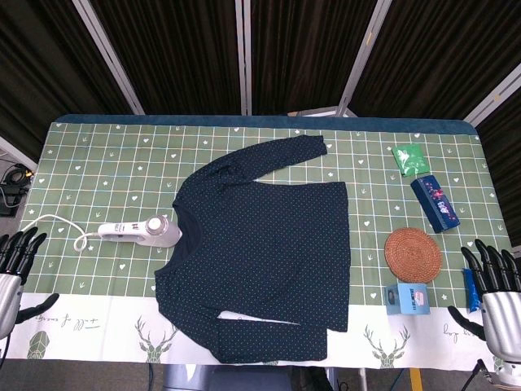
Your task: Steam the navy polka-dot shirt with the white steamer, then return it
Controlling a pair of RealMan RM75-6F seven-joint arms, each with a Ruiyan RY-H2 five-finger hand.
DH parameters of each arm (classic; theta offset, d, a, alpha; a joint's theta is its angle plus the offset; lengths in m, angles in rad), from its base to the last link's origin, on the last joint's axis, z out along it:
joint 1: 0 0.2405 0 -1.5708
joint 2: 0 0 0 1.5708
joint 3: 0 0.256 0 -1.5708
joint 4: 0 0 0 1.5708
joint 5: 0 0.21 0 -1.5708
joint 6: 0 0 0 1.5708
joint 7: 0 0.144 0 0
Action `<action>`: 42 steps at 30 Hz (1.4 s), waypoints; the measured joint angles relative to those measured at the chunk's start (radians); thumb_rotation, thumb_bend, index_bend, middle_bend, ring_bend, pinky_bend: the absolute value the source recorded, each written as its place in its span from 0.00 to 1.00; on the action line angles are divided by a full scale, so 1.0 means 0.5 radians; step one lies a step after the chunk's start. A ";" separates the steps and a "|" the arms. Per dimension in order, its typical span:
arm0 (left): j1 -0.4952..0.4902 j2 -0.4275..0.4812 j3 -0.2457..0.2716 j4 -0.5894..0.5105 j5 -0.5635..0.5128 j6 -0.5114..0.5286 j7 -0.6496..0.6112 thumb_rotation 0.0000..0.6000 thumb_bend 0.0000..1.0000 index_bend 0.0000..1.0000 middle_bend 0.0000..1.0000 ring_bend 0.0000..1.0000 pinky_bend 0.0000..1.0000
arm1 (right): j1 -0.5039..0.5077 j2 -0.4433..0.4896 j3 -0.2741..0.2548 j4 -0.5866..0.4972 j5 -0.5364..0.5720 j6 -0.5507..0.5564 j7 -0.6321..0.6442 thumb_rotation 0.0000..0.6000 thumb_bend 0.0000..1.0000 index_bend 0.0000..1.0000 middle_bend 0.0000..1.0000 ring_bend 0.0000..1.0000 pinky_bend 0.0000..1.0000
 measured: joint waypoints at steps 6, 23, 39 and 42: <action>-0.009 -0.003 0.004 0.007 -0.026 -0.046 0.010 1.00 0.00 0.00 0.00 0.00 0.00 | 0.004 0.007 0.004 -0.009 0.013 -0.007 0.034 1.00 0.00 0.00 0.00 0.00 0.00; -0.494 -0.364 -0.234 0.351 -0.445 -0.761 0.115 1.00 0.20 0.00 0.00 0.00 0.00 | 0.038 0.030 0.019 -0.007 0.094 -0.091 0.133 1.00 0.00 0.00 0.00 0.00 0.00; -0.856 -0.867 -0.351 1.000 -0.717 -1.167 0.113 1.00 0.25 0.00 0.00 0.00 0.00 | 0.102 -0.023 0.050 0.042 0.261 -0.259 0.056 1.00 0.00 0.00 0.00 0.00 0.00; -0.903 -0.925 -0.370 1.095 -0.749 -1.209 0.095 1.00 0.25 0.00 0.00 0.00 0.00 | 0.109 -0.030 0.047 0.041 0.262 -0.270 0.037 1.00 0.00 0.00 0.00 0.00 0.00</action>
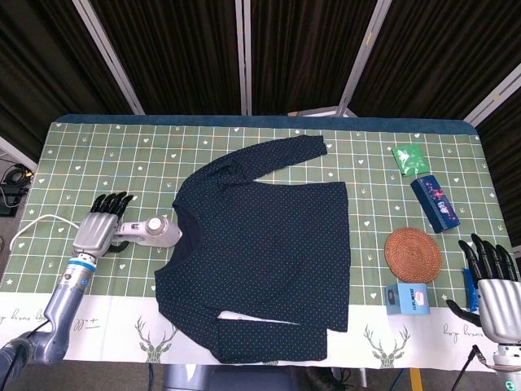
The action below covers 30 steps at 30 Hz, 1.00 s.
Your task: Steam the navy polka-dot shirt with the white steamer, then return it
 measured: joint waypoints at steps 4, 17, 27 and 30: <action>-0.066 -0.076 -0.026 0.128 -0.027 -0.046 -0.035 1.00 0.25 0.00 0.00 0.00 0.00 | 0.002 -0.004 -0.001 -0.005 0.002 0.002 -0.015 1.00 0.00 0.00 0.00 0.00 0.00; -0.213 -0.257 -0.040 0.432 -0.054 -0.129 -0.075 1.00 0.31 0.28 0.41 0.44 0.51 | 0.015 -0.010 0.002 0.011 0.034 -0.027 -0.010 1.00 0.00 0.00 0.00 0.00 0.00; -0.223 -0.326 0.027 0.598 0.114 0.027 -0.242 1.00 0.39 0.84 0.79 0.75 0.92 | 0.021 -0.018 -0.002 0.009 0.037 -0.032 -0.021 1.00 0.00 0.00 0.00 0.00 0.00; -0.225 -0.308 0.052 0.583 0.145 0.022 -0.309 1.00 0.46 0.91 0.83 0.80 0.98 | 0.021 -0.019 -0.002 0.008 0.041 -0.033 -0.016 1.00 0.00 0.00 0.00 0.00 0.00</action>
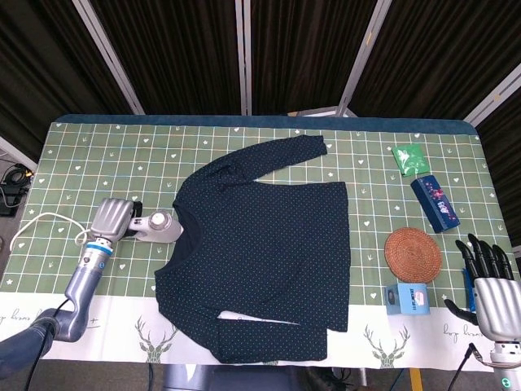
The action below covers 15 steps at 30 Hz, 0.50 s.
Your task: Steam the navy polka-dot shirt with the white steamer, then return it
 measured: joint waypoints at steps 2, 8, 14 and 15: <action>0.000 0.012 0.014 -0.011 0.040 0.023 -0.036 1.00 0.49 0.93 0.85 0.83 1.00 | 0.001 0.000 0.001 -0.003 0.004 -0.001 0.001 1.00 0.00 0.00 0.00 0.00 0.00; 0.002 0.048 0.043 -0.065 0.157 0.146 -0.208 1.00 0.54 0.93 0.87 0.85 1.00 | 0.002 0.001 0.001 -0.005 0.001 0.002 0.002 1.00 0.00 0.00 0.00 0.00 0.00; -0.030 0.126 0.057 -0.244 0.298 0.249 -0.325 1.00 0.55 0.93 0.87 0.85 1.00 | 0.001 0.007 0.005 -0.009 0.003 0.011 0.010 1.00 0.00 0.00 0.00 0.00 0.00; -0.043 0.140 0.056 -0.282 0.311 0.252 -0.326 1.00 0.55 0.93 0.87 0.85 1.00 | 0.001 0.007 0.005 -0.009 0.004 0.010 0.011 1.00 0.00 0.00 0.00 0.00 0.00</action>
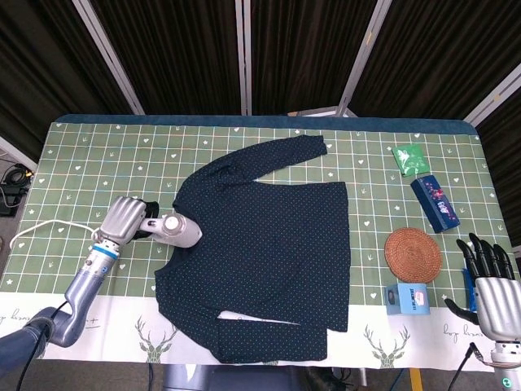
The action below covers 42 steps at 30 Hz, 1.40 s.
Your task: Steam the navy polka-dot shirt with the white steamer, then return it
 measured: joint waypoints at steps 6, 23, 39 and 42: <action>-0.137 0.042 -0.034 -0.223 0.042 -0.061 0.089 1.00 0.55 0.93 0.87 0.85 1.00 | 0.005 0.001 0.009 0.003 0.023 -0.010 -0.002 1.00 0.00 0.00 0.00 0.00 0.00; -0.428 -0.453 -0.045 -0.041 -0.046 -0.377 0.345 1.00 0.55 0.93 0.87 0.85 1.00 | 0.002 0.015 0.031 0.009 0.085 -0.014 0.023 1.00 0.00 0.00 0.00 0.00 0.00; -0.400 -0.664 0.117 0.262 0.148 -0.129 0.390 1.00 0.55 0.93 0.87 0.85 1.00 | -0.009 0.038 0.030 0.011 0.074 0.008 0.079 1.00 0.00 0.00 0.00 0.00 0.00; -0.392 -0.669 0.127 0.285 0.155 -0.114 0.377 1.00 0.55 0.93 0.87 0.85 1.00 | -0.011 0.037 0.029 0.009 0.068 0.013 0.076 1.00 0.00 0.00 0.00 0.00 0.00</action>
